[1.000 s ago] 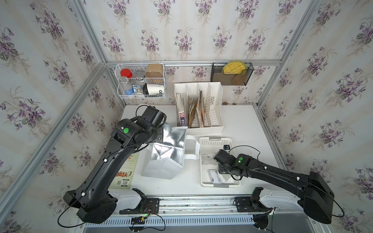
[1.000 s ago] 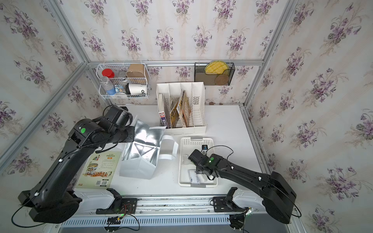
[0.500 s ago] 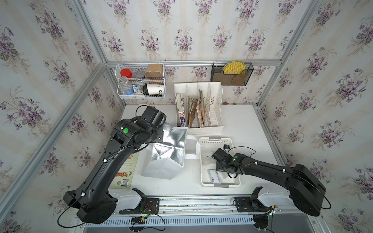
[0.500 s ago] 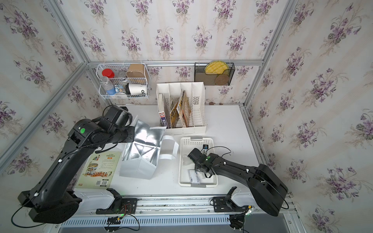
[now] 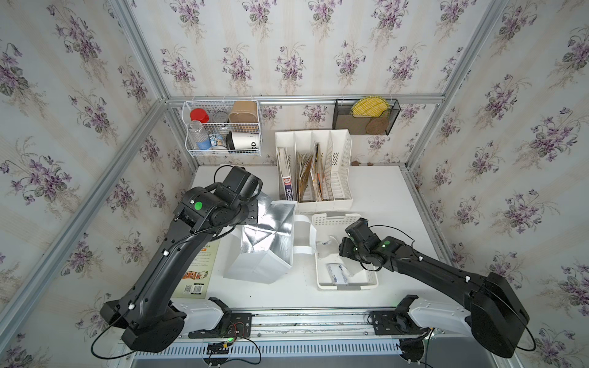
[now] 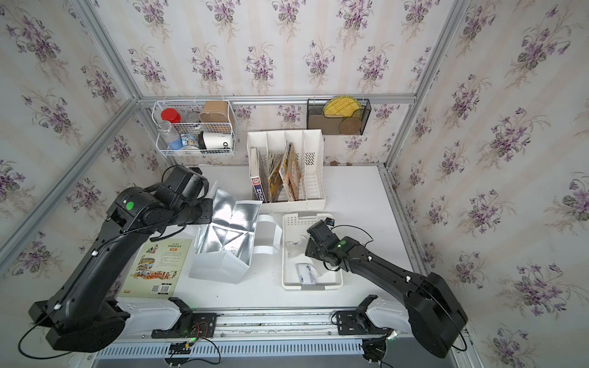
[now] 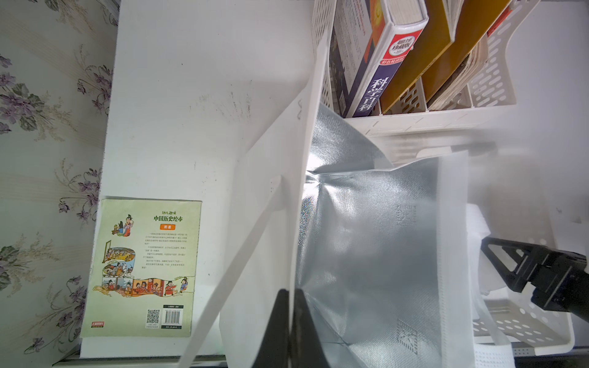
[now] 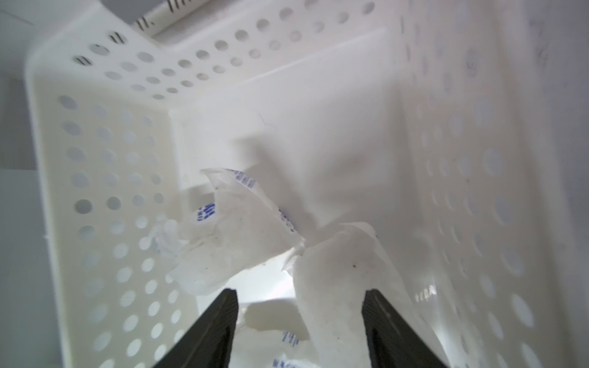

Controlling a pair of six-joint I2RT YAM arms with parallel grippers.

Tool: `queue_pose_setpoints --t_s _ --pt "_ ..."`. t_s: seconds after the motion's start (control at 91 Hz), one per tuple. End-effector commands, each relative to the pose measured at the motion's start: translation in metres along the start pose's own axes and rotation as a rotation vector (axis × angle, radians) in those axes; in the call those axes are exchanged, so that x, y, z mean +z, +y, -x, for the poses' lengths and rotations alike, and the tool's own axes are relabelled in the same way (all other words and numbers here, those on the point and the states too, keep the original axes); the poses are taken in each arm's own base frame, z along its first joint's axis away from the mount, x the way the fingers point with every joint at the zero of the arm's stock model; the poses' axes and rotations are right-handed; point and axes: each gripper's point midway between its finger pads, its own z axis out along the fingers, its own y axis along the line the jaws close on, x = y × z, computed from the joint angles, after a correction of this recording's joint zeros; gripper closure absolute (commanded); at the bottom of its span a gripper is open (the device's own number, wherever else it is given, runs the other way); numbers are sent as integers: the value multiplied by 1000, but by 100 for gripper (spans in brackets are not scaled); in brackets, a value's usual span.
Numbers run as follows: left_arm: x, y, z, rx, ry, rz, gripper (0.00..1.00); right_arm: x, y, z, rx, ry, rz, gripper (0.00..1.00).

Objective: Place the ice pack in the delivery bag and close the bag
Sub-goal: Pick up the ice pack from the bin.

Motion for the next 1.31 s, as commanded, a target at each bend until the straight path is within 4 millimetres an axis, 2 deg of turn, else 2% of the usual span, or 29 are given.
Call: queue_pose_setpoints --t_s 0.0,0.198,0.396,0.505,0.659,0.934,1.088,1.297 --pt "-2 2 1 -6 -10 7 100 -8 -16 -10 -56 45 -73 30" --pt "-5 3 2 -9 -22 2 100 -19 -36 -19 -162 63 -222 27" --pt "-3 2 1 -7 -12 3 100 -6 -50 -29 -199 89 -298 31" --pt "-2 1 1 -8 -10 0 100 3 -50 -31 -205 99 -315 31" --pt "0 -1 0 -6 -1 -7 100 18 -35 -33 -215 121 -259 28" --pt "2 -1 -1 -5 4 -5 100 39 -40 -51 -199 167 -231 25" --pt "2 -1 -1 -2 3 -4 100 36 -38 -48 -184 146 -219 32" --pt "2 -2 -1 -4 4 -8 100 23 -23 -33 -168 86 -153 51"
